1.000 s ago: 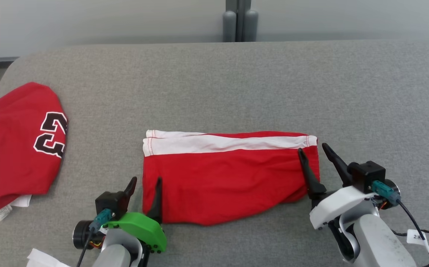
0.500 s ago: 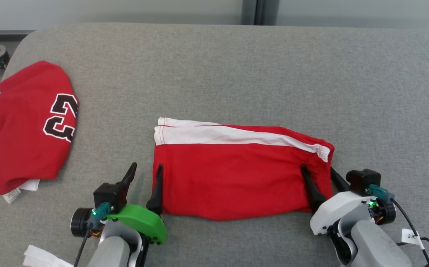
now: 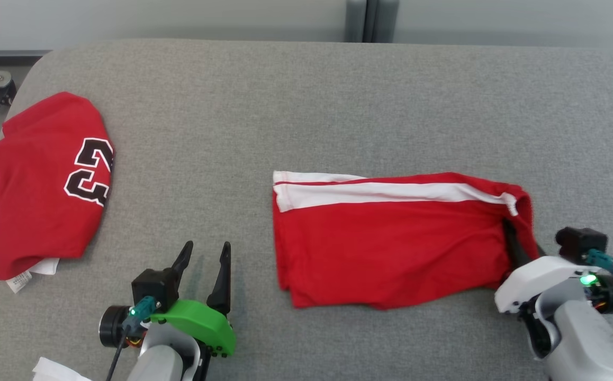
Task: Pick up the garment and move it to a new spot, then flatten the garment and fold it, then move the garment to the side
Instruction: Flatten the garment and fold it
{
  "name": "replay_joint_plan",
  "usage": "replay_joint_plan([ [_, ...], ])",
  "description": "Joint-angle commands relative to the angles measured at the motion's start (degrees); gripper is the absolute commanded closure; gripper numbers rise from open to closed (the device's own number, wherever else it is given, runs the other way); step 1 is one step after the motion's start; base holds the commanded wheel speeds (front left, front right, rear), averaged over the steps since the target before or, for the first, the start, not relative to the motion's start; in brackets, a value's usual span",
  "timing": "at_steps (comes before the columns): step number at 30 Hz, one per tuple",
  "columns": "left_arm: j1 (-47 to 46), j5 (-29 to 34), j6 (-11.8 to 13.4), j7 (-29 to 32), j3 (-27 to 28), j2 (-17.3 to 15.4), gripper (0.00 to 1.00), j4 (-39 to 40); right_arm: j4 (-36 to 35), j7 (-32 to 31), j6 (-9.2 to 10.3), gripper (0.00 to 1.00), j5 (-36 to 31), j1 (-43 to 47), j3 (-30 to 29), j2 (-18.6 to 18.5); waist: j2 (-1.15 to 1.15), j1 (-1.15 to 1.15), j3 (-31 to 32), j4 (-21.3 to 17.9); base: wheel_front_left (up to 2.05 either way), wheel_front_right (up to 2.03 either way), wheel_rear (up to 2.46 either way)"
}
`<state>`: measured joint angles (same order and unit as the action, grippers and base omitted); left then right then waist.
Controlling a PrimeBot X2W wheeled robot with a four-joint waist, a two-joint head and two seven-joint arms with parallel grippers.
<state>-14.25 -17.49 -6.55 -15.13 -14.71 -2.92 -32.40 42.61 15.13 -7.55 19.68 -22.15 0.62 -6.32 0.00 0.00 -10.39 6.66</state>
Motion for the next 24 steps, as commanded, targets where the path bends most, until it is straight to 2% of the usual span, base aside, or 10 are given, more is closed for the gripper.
replay_joint_plan([
  [1,0.9,-0.2,-0.2,0.0,0.1,0.0,0.00,-0.1,-0.6,0.0,0.12,1.00,-1.0,-0.8,-1.8,-1.3,0.00,0.00,0.6,-0.3,0.00,0.00,0.00],
  [5,1.5,-0.7,0.0,0.0,-0.3,0.0,0.00,0.0,-2.0,0.0,0.11,1.00,-4.1,-1.1,-6.7,-3.0,0.00,0.00,1.4,-0.8,0.00,0.00,0.00],
  [9,2.0,-1.0,0.1,0.0,-0.8,0.0,0.00,0.0,-2.8,0.0,0.10,1.00,-5.7,-1.6,-6.6,-0.9,0.00,0.00,2.2,-1.0,0.00,0.00,0.00],
  [13,2.3,-1.5,0.4,0.0,-1.5,-0.1,0.00,-0.3,-2.4,-0.8,0.10,1.00,-2.0,-2.4,-1.3,1.7,0.00,0.00,3.0,-0.8,0.00,0.00,0.00],
  [16,2.4,-1.9,0.4,0.0,-2.5,-0.1,0.00,-0.4,-3.7,-3.1,0.10,1.00,3.3,-2.6,4.9,3.0,0.00,0.00,3.5,-0.1,0.00,0.00,0.00],
  [24,3.0,-1.7,0.5,0.0,-3.3,-0.1,0.00,-0.6,-7.6,-5.8,0.09,1.00,18.9,-3.6,20.8,3.3,0.00,0.00,4.3,2.6,0.00,0.00,0.00],
])
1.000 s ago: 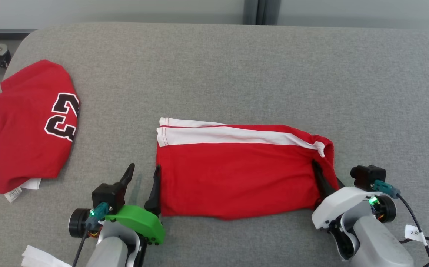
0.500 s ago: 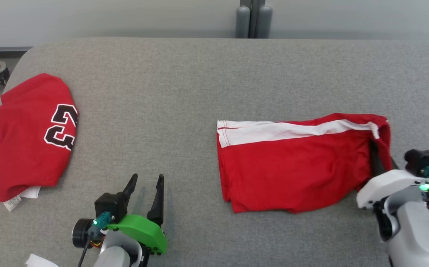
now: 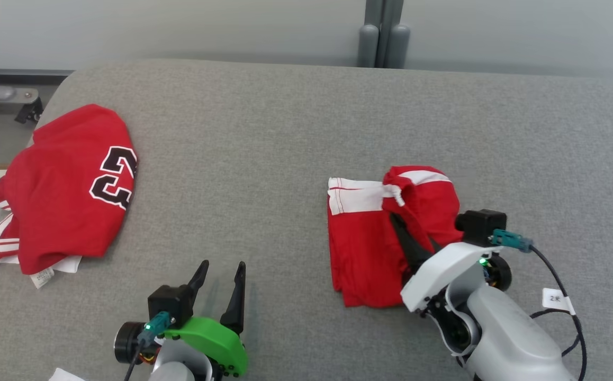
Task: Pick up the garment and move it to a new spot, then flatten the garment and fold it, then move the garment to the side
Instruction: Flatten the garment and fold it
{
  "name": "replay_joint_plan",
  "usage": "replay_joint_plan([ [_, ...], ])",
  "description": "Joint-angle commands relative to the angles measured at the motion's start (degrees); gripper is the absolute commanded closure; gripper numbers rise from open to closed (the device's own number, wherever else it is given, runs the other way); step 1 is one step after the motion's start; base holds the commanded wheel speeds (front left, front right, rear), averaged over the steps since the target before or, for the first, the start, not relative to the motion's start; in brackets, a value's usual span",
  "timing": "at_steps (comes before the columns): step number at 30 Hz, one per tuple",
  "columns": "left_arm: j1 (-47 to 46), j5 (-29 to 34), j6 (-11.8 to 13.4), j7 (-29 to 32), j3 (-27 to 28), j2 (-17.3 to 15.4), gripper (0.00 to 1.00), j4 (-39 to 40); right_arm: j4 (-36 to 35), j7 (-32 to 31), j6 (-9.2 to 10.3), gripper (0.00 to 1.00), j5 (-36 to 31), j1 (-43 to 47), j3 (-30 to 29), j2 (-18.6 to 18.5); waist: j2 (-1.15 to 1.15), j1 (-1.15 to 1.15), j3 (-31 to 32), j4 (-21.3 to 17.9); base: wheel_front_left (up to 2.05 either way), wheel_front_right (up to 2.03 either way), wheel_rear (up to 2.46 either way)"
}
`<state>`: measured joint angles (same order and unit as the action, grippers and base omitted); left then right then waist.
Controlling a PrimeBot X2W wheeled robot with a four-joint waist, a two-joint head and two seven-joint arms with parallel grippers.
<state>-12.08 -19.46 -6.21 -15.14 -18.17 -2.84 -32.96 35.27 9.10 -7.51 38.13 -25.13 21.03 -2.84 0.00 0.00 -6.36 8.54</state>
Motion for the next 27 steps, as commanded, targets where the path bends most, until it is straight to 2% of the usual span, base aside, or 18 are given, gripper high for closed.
replay_joint_plan([
  [1,0.9,0.4,0.1,0.0,0.1,-0.2,0.00,-0.1,-0.1,0.5,0.04,1.00,1.5,-0.8,2.1,-0.2,0.00,0.00,0.3,1.0,0.00,0.00,0.00],
  [2,1.0,0.4,0.1,0.0,0.1,-0.2,0.00,-0.1,0.4,1.0,0.04,0.72,2.6,-1.2,3.8,-0.2,0.00,0.00,0.4,1.3,0.00,0.00,0.00],
  [3,1.1,0.5,0.1,0.0,0.0,-0.1,0.00,-0.2,0.8,1.5,0.04,0.49,2.9,-1.7,5.3,-0.3,0.00,0.00,0.5,1.4,0.00,0.00,0.00],
  [4,1.1,0.5,0.2,0.0,0.0,-0.1,0.00,-0.1,1.3,2.3,0.04,0.00,3.7,-2.1,6.8,-0.2,0.00,0.00,0.5,1.7,0.00,0.00,0.00],
  [7,1.3,0.6,0.5,0.0,0.0,-0.1,0.00,0.1,2.4,4.4,0.04,0.00,4.9,-3.2,8.7,-0.3,0.00,0.00,0.8,1.8,0.00,0.00,0.00],
  [11,1.6,1.4,0.8,0.0,0.7,-0.1,0.00,0.9,5.1,5.9,0.04,0.00,1.4,-4.1,7.6,-0.3,0.00,0.00,1.3,0.6,0.00,0.00,0.00],
  [17,2.2,4.0,1.5,0.0,3.2,-0.2,0.00,3.3,1.9,6.1,0.04,0.00,-10.3,-0.9,-5.6,-0.6,0.00,0.00,1.9,-2.0,0.00,0.00,0.00],
  [21,3.3,6.3,1.6,0.0,5.3,-0.2,0.00,5.4,-3.6,6.1,0.05,0.00,-21.8,3.6,-14.5,-0.9,0.00,0.00,2.5,-3.7,0.00,0.00,0.00],
  [23,3.9,7.3,1.5,0.0,6.1,-0.2,0.00,6.2,-5.7,6.1,0.03,0.00,-25.3,5.8,-17.6,-0.6,0.00,0.00,3.0,-4.4,0.00,0.00,0.00],
  [27,5.4,8.2,1.3,0.0,7.3,-0.2,0.00,6.8,-7.9,6.1,0.03,0.00,-30.2,9.6,-20.4,-0.4,0.00,0.00,4.2,-5.4,0.00,0.00,0.00],
])
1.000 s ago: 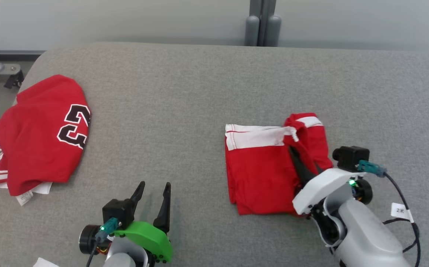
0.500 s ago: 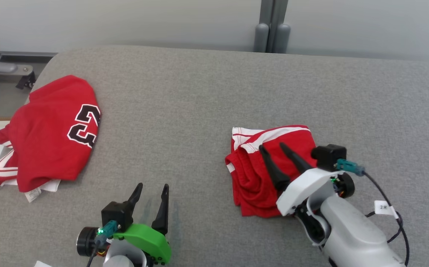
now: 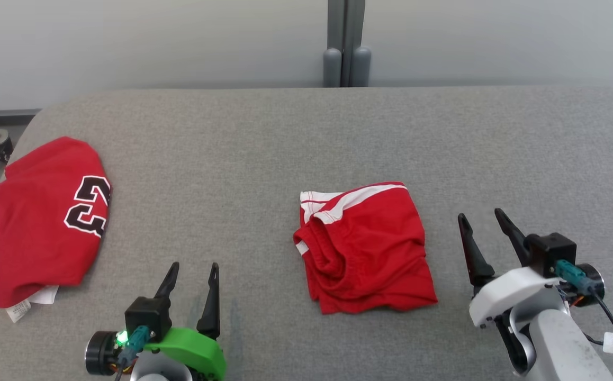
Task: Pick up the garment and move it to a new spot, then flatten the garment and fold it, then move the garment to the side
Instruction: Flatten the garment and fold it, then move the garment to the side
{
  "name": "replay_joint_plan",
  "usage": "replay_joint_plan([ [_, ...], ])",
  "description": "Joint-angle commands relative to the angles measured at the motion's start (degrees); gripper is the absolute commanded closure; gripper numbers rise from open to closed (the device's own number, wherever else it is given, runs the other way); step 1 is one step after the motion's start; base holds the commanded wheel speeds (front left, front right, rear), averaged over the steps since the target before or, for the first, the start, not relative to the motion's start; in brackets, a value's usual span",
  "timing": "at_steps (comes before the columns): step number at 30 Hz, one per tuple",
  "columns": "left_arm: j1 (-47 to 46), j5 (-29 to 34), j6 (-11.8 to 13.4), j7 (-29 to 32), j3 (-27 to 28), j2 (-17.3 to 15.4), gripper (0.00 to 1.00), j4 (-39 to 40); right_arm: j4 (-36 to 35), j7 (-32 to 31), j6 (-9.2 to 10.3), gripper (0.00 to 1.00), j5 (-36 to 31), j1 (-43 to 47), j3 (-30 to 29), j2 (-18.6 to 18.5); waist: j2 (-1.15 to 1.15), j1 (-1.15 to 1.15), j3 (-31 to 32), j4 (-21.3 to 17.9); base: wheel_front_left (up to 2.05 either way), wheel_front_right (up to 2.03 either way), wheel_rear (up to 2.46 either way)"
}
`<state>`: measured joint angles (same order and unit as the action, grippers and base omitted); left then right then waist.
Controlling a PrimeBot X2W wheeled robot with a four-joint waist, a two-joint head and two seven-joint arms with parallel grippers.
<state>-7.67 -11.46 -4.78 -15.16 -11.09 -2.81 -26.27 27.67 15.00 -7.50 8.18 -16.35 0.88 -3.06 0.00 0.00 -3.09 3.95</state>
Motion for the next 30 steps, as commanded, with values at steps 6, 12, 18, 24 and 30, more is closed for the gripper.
replay_joint_plan([
  [6,3.8,1.4,-0.1,0.0,1.3,-0.2,0.00,1.0,-1.4,0.3,0.02,0.00,-2.9,5.3,-0.9,0.1,0.00,0.00,2.7,-1.8,0.00,0.00,0.00],
  [12,6.8,1.5,0.6,0.0,1.7,-0.2,0.00,2.7,-1.2,0.3,0.02,0.00,-1.9,9.4,-0.5,0.0,0.00,0.00,3.9,-2.0,0.00,0.00,0.00],
  [18,8.8,0.6,0.7,0.0,0.8,-0.2,0.00,4.3,-0.9,0.3,0.02,0.00,-1.9,11.3,0.0,0.0,0.00,0.00,3.9,-1.8,0.00,0.00,0.00],
  [24,7.5,-0.7,0.4,0.0,-0.3,-0.2,0.00,5.4,-0.8,0.3,0.03,0.00,-2.7,9.7,0.6,0.1,0.00,0.00,2.5,-0.8,0.00,0.00,0.00],
  [30,3.8,-1.3,0.1,0.0,-1.6,-0.2,0.00,6.3,0.2,0.3,0.02,0.00,-3.5,2.9,3.0,0.1,0.00,0.00,-2.9,1.2,0.00,0.00,0.00],
])
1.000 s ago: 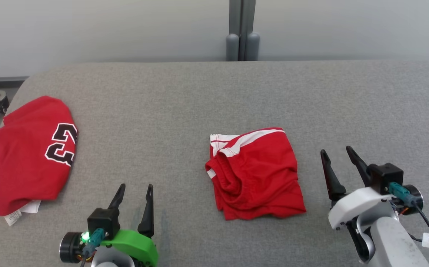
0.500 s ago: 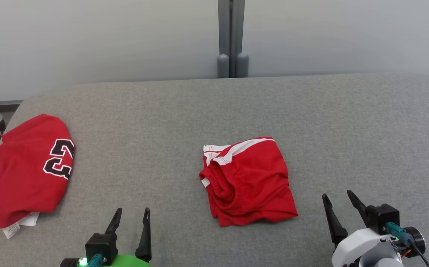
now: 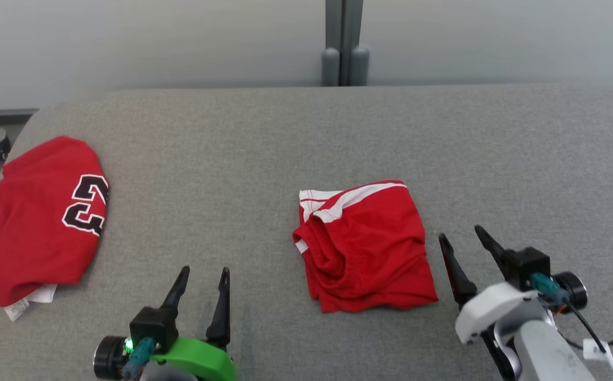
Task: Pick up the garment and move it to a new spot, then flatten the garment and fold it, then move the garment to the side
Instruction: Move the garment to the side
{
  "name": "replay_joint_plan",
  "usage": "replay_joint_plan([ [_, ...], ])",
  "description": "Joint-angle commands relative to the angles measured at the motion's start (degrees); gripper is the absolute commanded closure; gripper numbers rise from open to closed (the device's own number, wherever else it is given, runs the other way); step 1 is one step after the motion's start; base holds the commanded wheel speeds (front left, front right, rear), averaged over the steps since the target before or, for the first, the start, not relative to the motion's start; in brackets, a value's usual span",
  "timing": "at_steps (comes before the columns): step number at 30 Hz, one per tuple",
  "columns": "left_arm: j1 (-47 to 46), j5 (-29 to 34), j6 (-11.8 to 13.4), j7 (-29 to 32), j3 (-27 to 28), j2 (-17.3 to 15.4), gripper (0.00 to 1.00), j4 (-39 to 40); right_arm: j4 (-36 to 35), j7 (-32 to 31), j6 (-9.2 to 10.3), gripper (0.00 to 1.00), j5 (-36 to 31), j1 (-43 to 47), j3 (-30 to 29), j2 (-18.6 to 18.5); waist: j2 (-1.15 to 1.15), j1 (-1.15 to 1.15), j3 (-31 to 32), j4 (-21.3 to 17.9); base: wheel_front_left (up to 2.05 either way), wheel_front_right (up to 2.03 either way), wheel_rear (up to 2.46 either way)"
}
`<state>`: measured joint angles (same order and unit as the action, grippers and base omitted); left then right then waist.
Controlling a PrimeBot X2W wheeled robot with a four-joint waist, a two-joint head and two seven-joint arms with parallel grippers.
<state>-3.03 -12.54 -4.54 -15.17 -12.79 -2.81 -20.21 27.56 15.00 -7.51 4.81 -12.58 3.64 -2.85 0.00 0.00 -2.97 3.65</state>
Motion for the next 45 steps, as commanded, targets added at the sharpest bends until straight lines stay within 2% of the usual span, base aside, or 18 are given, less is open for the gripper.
replay_joint_plan([
  [1,-1.4,-0.5,-0.2,0.0,-0.2,-0.2,0.00,0.2,1.0,0.3,0.03,0.00,-0.1,-2.4,0.7,-0.1,0.00,0.00,-3.9,1.9,0.00,0.00,0.00],
  [6,-4.9,-1.6,-0.5,0.0,-1.8,-0.2,0.00,0.6,8.0,0.3,0.04,0.00,-1.8,-11.5,2.7,-0.2,0.00,0.00,-8.0,3.9,0.00,0.00,0.00],
  [9,-6.1,-2.2,-0.8,0.0,-2.8,-0.2,0.00,0.6,14.8,0.2,0.04,0.00,-2.7,-15.1,2.9,-0.2,0.00,0.00,-9.4,5.1,0.00,0.00,0.00],
  [10,-6.4,-2.3,-0.9,0.0,-3.1,-0.2,0.00,0.6,16.8,-0.1,0.04,0.03,-2.8,-15.8,2.9,-0.2,0.00,0.00,-9.7,5.4,0.00,0.00,0.00],
  [11,-6.8,-2.6,-0.9,0.0,-3.3,-0.2,0.00,0.6,18.9,-0.1,0.04,0.31,-2.0,-16.6,2.8,-0.2,0.00,0.00,-10.0,5.7,0.00,0.00,0.00],
  [12,-6.9,-2.7,-0.9,0.0,-3.5,-0.2,0.00,0.6,20.3,-0.1,0.04,0.55,-1.7,-17.2,2.8,-0.2,0.00,0.00,-10.3,5.9,0.00,0.00,0.00],
  [14,-7.2,-2.9,-0.9,0.0,-3.6,-0.2,0.00,0.5,23.1,-0.1,0.04,0.96,-1.5,-17.8,2.9,-0.2,0.00,0.00,-10.6,6.0,0.00,0.00,0.00],
  [15,-7.6,-2.9,-1.0,0.0,-3.6,-0.2,0.00,0.7,24.4,-0.1,0.04,1.00,-1.3,-17.8,3.0,-0.1,0.00,0.00,-10.7,5.9,0.00,0.00,0.00],
  [17,-7.7,-2.4,-1.1,0.0,-3.4,-0.2,0.00,1.0,25.0,-0.2,0.04,1.00,-1.4,-17.9,2.4,-0.2,0.00,0.00,-10.7,5.1,0.00,0.00,0.00],
  [21,-7.3,-1.4,-1.5,0.0,-3.1,-0.2,0.00,1.2,22.0,-0.1,0.12,1.00,-1.5,-16.7,0.2,-0.4,0.00,0.00,-9.9,2.0,0.00,0.00,0.00],
  [26,-7.2,-0.1,-2.1,0.0,-4.0,-0.2,0.00,2.1,17.9,0.1,0.11,1.00,-1.7,-14.6,-2.8,-0.3,0.00,0.00,-8.1,-4.2,0.00,0.00,0.00],
  [37,-7.2,0.6,-2.8,0.0,-8.5,-0.3,0.00,3.1,14.9,0.2,0.06,1.00,0.3,-11.3,-1.0,-0.2,0.00,0.00,-6.2,-21.4,0.00,0.00,0.00],
  [41,-7.6,0.7,-2.9,0.0,-10.7,-0.3,0.00,3.1,14.8,0.2,0.07,1.00,-0.2,-11.4,-0.3,-0.2,0.00,0.00,-6.7,-25.5,0.00,0.00,0.00],
  [45,-8.0,0.9,-2.9,0.0,-12.3,-0.3,0.00,2.5,14.8,0.2,0.07,1.00,-0.6,-11.8,-0.2,-0.1,0.00,0.00,-7.8,-27.6,0.00,0.00,0.00],
])
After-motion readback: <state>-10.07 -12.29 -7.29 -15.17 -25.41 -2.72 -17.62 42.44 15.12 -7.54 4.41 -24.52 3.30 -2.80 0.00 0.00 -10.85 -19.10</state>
